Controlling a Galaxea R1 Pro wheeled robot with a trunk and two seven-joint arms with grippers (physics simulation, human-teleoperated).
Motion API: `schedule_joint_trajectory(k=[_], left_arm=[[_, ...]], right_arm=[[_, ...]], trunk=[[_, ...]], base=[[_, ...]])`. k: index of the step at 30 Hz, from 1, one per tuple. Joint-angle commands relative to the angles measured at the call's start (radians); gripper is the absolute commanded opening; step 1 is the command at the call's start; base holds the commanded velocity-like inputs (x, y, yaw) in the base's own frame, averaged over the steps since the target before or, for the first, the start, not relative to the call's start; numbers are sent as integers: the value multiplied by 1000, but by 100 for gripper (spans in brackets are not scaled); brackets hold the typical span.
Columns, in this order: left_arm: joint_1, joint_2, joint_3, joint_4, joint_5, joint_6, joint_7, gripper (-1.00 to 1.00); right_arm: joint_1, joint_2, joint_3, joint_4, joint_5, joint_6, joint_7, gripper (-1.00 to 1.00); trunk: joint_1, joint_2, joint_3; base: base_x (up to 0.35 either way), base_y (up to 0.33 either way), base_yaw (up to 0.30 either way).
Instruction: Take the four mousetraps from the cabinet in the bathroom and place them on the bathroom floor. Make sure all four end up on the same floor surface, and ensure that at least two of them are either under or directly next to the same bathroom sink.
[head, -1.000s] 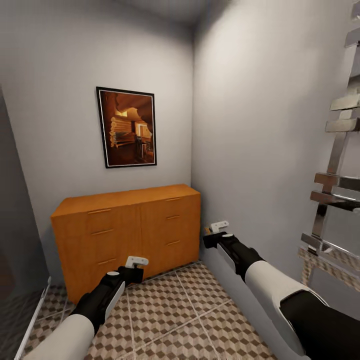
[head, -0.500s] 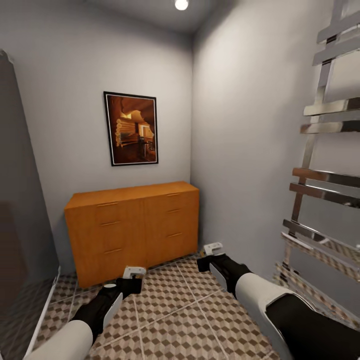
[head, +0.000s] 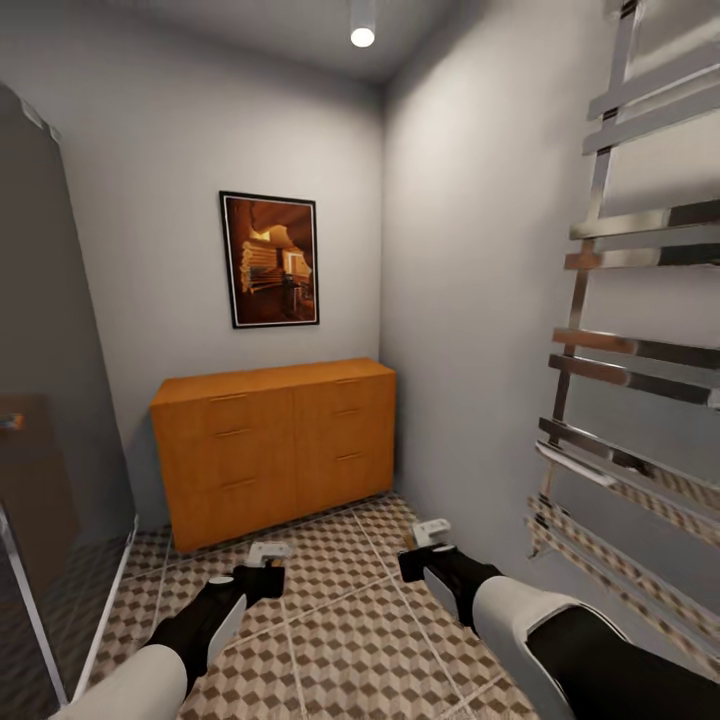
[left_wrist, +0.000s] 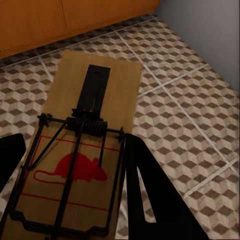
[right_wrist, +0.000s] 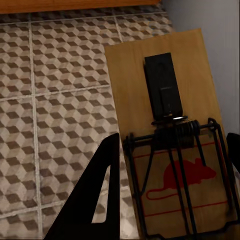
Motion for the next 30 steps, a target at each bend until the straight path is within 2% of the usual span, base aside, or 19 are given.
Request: schedule_joint_trajectory(k=[1,4,7,10,18,25,28,30], left_arm=[[0,0,-5,-2,8,5,1,-100],[0,-1,-5,-2,9,5,1,-100],[0,4,-4,1,11,5,0,-100],[0,5,-4,8,13,5,0,-100],[0,0,-4,9,12,5,-6,-100],[0,11,-4,17,13,5,-10,-100],[0,13,-5,45,14,6,-10,-100],[0,15,-5,93,13,0,-11,-100]], right_arm=[[-1,1,9,9,-13,-9,-2,-100],[1,-9,9,18,-14,-26,-2,-100],[19,-55,9,22,-16,-42,-1,-100],[26,-73,10,23,-17,-44,2,-100],[110,-72,10,23,-14,-44,-26,-100],[120,-70,11,22,-16,-49,-61,-100],[120,-69,11,22,-17,-49,-62,-100],[120,-72,10,22,-17,-49,-63,-100]], trunk=[[-1,-1,-1],[-1,-1,-1],[-1,-1,-1],[-1,-1,-1],[-1,-1,-1],[-1,-1,-1],[-1,-1,-1],[-1,-1,-1]], base=[[-345,0,0],[-345,0,0],[-345,0,0],[-345,0,0],[-345,0,0],[-341,0,0],[-321,0,0],[-314,0,0]])
